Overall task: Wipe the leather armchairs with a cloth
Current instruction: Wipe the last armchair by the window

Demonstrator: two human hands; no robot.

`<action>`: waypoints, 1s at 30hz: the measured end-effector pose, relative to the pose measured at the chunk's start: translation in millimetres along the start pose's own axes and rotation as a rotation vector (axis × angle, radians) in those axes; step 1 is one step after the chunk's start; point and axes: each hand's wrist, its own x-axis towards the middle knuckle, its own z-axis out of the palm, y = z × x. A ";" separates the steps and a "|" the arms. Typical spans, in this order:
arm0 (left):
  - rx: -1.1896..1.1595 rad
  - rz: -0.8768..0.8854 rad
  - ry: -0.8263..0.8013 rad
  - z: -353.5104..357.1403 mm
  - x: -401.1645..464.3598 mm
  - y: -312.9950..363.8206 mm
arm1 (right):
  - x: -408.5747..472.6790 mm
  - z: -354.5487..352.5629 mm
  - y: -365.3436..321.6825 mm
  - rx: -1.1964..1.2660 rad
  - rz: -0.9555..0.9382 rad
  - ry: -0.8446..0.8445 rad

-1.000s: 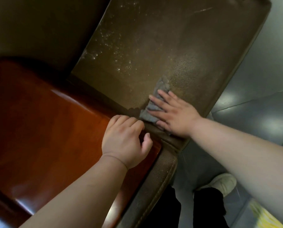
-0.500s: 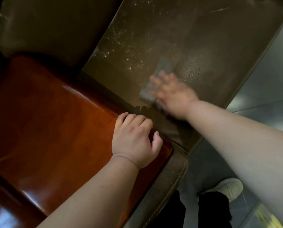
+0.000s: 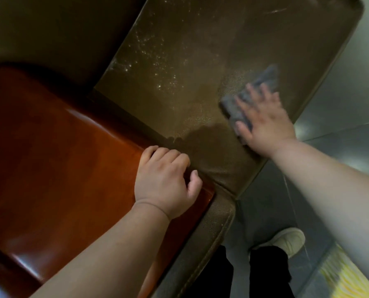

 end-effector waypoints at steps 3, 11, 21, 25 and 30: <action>-0.008 0.012 -0.007 -0.1 -0.1 1.3 | -22.6 5.1 -32.0 0.061 0.272 0.032; 0.036 0.000 -0.052 6.3 -1.5 -3.0 | -40.9 18.6 -16.4 -0.049 -0.278 -0.012; 0.085 0.023 -0.025 4.5 0.9 -0.8 | -112.0 41.6 -46.8 -0.008 -0.200 -0.144; 0.113 0.043 -0.034 4.4 1.1 -1.9 | -68.7 17.4 4.4 -0.075 -0.210 -0.144; 0.131 0.047 -0.048 3.1 3.5 0.3 | -45.8 0.5 -11.4 0.086 0.358 -0.114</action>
